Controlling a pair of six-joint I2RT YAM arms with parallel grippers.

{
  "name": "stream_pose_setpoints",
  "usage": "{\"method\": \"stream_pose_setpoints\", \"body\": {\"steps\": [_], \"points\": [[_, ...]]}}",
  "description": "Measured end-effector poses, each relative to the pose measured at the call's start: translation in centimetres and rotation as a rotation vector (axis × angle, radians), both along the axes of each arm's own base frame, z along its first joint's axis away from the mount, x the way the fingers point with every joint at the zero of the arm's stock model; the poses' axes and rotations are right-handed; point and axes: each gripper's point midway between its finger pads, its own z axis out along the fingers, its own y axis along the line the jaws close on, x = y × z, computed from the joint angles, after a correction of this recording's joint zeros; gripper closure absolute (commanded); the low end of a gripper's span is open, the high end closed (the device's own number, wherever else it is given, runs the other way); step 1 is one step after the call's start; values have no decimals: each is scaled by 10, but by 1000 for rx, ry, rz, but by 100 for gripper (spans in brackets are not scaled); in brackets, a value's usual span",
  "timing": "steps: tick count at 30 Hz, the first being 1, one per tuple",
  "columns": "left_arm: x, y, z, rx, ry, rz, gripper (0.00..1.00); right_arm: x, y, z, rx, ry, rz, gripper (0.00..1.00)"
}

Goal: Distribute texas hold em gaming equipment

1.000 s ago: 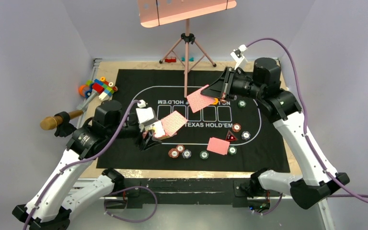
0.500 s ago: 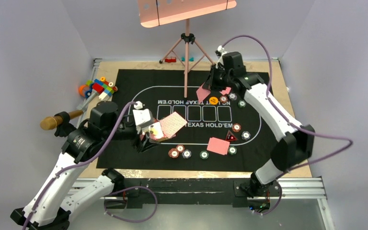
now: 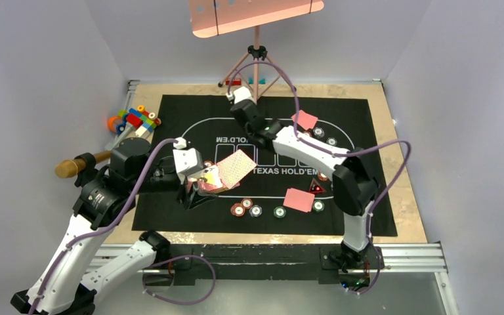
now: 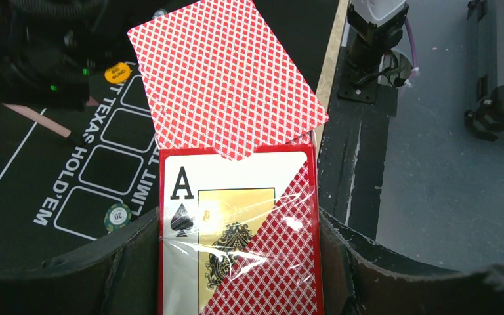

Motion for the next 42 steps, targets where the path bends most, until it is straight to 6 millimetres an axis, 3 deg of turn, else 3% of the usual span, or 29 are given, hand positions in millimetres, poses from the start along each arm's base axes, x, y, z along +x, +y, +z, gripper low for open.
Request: {"method": "stream_pose_setpoints", "body": {"steps": [4, 14, 21, 26, 28, 34, 42], "points": [[-3, -1, 5, -13, 7, -5, 100, 5, 8, -21, -145, -54, -6, 100], [-6, -1, 9, -23, 8, -17, 100, 17, -7, -66, -333, -67, -81, 100], [-7, -1, 7, -20, 18, -20, 100, 3, 4, -102, -361, -14, -65, 100], [-7, -2, 5, -15, 30, -23, 100, -14, 19, -118, -346, 17, -41, 100], [-7, -3, 4, -15, 35, -28, 100, -19, 25, -124, -329, 36, -26, 92], [-8, -4, 4, -15, 42, -35, 100, -34, 34, -147, -271, 116, 25, 58], [-8, -4, 5, -15, 41, -36, 100, -39, 40, -148, -181, 145, 41, 41]]}}
